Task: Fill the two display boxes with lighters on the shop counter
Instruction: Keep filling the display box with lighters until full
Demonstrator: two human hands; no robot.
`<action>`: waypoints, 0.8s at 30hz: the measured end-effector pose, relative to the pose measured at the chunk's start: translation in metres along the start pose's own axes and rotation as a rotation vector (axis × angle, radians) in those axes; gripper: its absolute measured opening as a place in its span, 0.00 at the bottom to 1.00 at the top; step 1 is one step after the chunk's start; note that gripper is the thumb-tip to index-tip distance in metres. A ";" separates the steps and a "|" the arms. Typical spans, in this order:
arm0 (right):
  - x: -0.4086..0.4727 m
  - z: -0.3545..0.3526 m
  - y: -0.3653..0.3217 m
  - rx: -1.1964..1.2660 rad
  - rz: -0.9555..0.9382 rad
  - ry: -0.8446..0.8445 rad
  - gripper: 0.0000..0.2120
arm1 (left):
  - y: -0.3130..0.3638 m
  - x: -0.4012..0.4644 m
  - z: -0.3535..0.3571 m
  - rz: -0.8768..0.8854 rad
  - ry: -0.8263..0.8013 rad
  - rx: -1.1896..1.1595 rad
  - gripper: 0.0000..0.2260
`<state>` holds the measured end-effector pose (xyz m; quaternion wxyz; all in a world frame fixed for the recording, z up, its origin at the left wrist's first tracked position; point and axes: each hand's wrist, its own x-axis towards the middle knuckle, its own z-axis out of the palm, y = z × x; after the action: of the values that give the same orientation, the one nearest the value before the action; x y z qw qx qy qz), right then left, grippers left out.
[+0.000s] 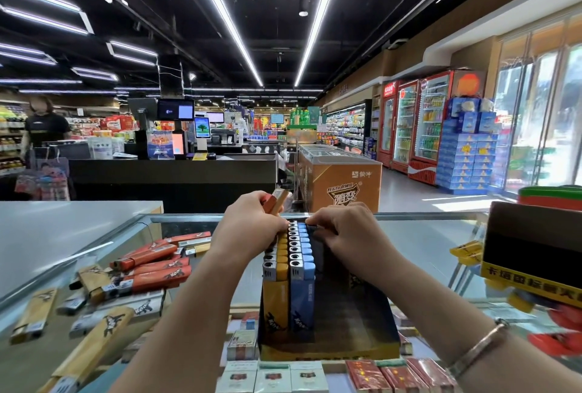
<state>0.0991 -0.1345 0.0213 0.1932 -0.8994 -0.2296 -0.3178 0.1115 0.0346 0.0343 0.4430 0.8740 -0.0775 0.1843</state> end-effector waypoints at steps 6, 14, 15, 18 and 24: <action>-0.001 -0.005 0.000 -0.180 -0.063 0.012 0.14 | 0.002 -0.003 0.000 0.020 0.037 -0.051 0.07; -0.006 -0.007 0.015 -0.028 0.009 0.094 0.13 | 0.016 -0.011 -0.007 0.134 0.218 -0.264 0.05; -0.006 -0.007 0.015 -0.022 0.010 0.087 0.11 | 0.015 -0.012 -0.006 0.126 0.175 -0.226 0.05; -0.003 -0.003 0.012 -0.051 -0.004 0.043 0.10 | 0.009 -0.011 0.001 0.099 0.067 0.061 0.03; 0.002 -0.005 0.011 -0.008 0.054 0.173 0.05 | 0.007 -0.008 0.001 0.057 0.013 0.108 0.08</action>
<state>0.1040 -0.1448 0.0241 0.2169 -0.8753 -0.1866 -0.3899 0.1021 0.0296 0.0358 0.3901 0.8928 -0.0894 0.2065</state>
